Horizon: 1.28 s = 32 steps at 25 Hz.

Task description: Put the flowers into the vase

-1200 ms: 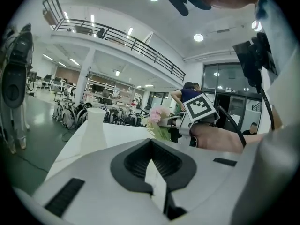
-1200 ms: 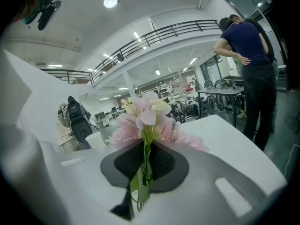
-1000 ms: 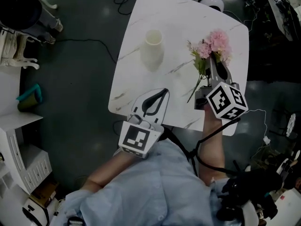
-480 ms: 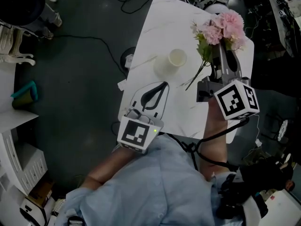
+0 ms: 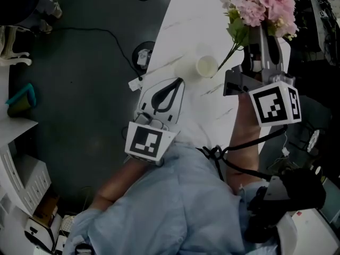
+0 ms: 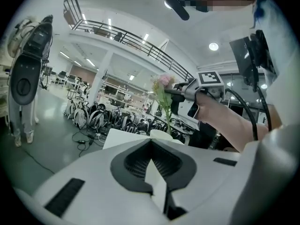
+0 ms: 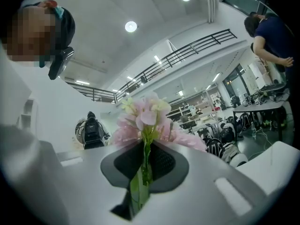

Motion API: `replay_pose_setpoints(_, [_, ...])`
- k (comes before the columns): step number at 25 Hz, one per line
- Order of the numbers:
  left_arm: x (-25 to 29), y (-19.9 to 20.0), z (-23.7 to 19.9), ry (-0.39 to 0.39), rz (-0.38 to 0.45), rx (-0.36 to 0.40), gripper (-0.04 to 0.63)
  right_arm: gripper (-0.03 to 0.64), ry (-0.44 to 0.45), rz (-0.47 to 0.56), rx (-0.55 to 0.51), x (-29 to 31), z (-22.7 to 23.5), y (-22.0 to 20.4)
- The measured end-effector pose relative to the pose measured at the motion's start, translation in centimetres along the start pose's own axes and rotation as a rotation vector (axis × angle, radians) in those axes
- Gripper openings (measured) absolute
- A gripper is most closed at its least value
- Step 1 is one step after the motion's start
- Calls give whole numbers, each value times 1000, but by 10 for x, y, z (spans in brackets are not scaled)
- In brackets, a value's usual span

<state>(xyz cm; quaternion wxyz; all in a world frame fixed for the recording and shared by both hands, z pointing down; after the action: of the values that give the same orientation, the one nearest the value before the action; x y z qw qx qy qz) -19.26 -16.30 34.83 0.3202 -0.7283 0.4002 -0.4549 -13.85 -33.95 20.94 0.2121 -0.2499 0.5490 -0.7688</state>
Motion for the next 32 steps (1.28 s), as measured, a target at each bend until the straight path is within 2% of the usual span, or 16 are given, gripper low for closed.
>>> replay_pose_setpoints(6, [7, -15, -8, 14, -17, -12, 5, 21, 14, -34, 8, 1, 2, -5])
replay_pose_setpoints(19, [8, -23, -15, 28, 5, -6, 6, 21, 94, 38, 11, -2, -19, 12])
replay_pose_setpoints(26, [7, -10, -14, 23, 12, -17, 5, 21, 111, 74, -44, -3, -26, 14])
replay_pose_setpoints(29, [10, -2, -13, 17, 9, -25, 6, 21, 121, 72, -49, -3, -25, 7])
replay_pose_setpoints(32, [14, -11, -14, 11, 1, -23, 6, 21, 131, 76, -47, -6, -24, -14])
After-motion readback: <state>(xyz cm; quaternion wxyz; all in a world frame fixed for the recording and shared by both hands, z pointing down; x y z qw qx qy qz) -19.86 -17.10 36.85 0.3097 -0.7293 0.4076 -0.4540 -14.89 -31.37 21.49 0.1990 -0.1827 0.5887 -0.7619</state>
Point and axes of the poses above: the fingertips, and each gripper's own axes: x forward along the fingers, z to its right, y out of its top, the point moved 2 cm from there along -x, backward along the fingers, and after that the axes turned 10 degrees about -z, right-handed, at the moved point
